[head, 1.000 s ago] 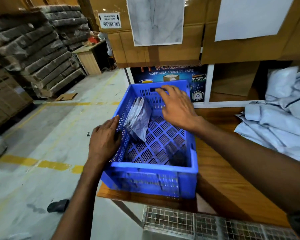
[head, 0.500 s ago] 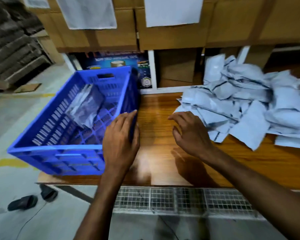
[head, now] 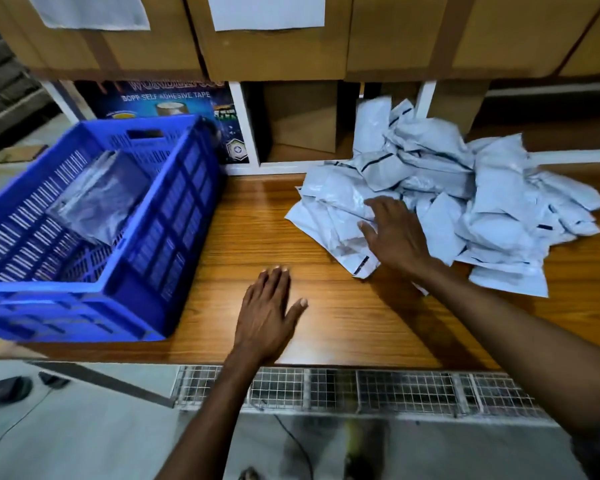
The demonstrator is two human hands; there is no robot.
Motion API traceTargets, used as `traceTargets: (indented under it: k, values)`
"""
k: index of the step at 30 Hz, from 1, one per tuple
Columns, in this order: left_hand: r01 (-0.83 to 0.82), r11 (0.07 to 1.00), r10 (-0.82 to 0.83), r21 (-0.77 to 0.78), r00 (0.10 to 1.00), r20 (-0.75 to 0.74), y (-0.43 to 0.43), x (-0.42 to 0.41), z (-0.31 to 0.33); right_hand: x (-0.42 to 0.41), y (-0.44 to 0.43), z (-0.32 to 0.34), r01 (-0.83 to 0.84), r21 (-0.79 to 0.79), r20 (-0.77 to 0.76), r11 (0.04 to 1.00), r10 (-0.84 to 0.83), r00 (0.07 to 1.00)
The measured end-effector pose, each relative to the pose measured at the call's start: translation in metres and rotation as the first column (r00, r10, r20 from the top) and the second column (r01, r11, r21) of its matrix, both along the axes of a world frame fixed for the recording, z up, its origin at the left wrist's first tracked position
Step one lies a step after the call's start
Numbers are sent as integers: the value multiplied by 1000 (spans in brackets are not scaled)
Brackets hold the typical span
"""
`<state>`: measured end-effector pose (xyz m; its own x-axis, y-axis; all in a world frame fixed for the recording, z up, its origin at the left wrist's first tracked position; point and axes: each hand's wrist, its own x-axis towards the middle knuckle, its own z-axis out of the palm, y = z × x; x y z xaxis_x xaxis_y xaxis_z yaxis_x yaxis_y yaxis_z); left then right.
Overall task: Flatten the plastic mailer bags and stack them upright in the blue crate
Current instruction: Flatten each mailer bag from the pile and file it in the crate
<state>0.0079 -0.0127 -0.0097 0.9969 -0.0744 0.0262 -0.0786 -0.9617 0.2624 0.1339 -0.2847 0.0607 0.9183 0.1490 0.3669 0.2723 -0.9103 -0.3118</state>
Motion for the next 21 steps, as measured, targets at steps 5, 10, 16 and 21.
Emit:
traceTargets:
  k: [5,10,16,21]
  values:
    - [-42,999,42,-5,999,-15,-4,-1,5,38,7,10,-64,-5,19,998,64,998]
    - [-54,998,54,-12,999,1,-4,0,6,66,23,6,-79,-47,22,996,80,997]
    - [-54,998,55,-14,998,25,-2,1,3,52,-5,10,321,140,147,937,-341,929]
    - [-47,999,48,-22,998,30,-3,2,1,38,-100,23,660,104,142,744,-668,731]
